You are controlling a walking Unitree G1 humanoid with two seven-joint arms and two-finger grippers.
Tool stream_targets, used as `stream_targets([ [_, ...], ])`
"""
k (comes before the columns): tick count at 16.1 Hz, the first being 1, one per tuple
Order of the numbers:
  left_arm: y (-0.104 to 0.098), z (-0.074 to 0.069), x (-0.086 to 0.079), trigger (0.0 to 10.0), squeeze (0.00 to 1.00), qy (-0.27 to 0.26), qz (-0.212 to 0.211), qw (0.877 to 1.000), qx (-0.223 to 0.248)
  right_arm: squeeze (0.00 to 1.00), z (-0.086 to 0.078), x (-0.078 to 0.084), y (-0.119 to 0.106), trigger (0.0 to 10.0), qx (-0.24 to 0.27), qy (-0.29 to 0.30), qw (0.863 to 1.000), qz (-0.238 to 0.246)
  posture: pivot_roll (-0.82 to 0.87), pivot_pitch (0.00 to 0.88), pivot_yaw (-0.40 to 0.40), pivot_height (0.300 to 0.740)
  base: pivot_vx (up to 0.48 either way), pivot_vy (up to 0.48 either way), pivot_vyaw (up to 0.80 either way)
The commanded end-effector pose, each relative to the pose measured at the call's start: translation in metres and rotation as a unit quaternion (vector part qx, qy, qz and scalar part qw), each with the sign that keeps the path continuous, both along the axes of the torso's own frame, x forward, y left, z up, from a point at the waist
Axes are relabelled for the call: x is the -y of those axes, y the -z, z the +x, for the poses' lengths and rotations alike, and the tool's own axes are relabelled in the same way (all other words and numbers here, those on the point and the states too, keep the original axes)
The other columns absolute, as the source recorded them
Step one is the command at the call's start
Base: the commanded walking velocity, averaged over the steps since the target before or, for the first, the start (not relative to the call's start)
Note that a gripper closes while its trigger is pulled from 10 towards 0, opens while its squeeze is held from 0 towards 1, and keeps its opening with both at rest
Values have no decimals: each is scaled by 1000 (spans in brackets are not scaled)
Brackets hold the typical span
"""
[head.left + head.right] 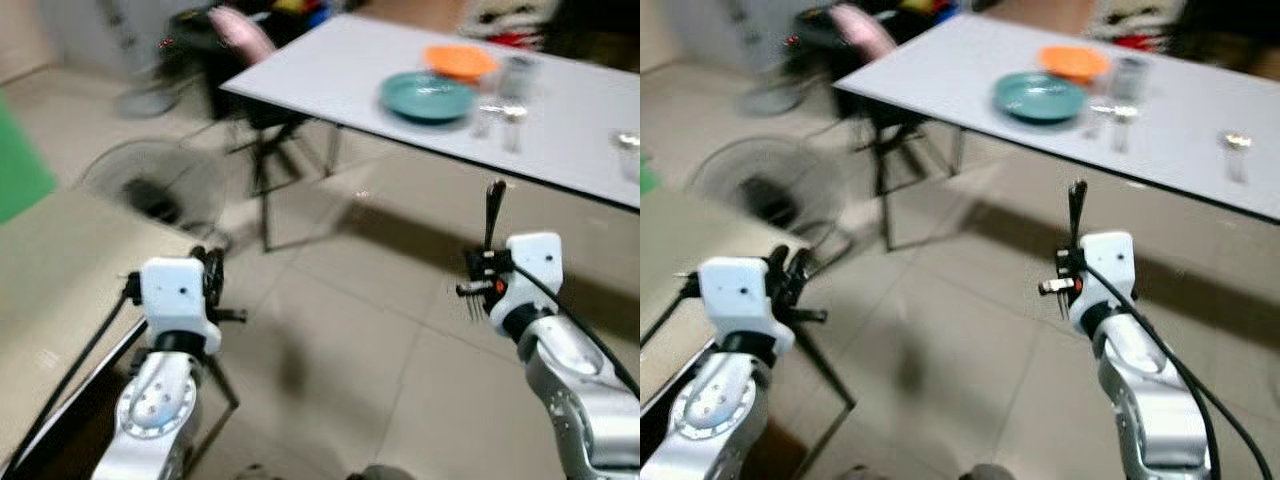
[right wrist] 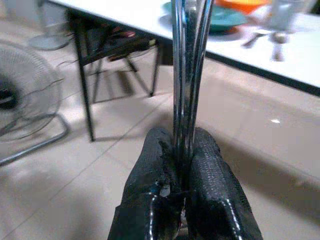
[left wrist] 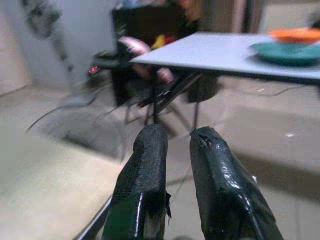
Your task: Setting the table
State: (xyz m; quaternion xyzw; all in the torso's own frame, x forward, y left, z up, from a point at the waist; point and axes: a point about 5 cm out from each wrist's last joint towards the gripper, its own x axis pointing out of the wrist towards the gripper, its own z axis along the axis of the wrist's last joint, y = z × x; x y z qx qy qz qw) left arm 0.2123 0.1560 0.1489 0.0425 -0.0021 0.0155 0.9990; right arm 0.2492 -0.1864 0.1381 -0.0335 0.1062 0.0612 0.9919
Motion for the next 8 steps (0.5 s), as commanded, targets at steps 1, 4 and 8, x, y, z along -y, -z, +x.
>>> stream_targets([
  [1,-1,-1,0,10000,0,6,-5,1000,0,0,0,2,-6,10000,16,3,1000,-8,-87,56,6,740,251,0,-788],
  [4,0,0,0,10000,0,11,-8,1000,0,0,0,3,-5,10000,17,10,999,-26,-90,54,7,740,362,0,-788],
  [8,2,3,1,10000,0,21,-1,1000,-2,0,3,11,-3,10000,22,43,998,-38,-92,42,17,740,389,0,-788],
])
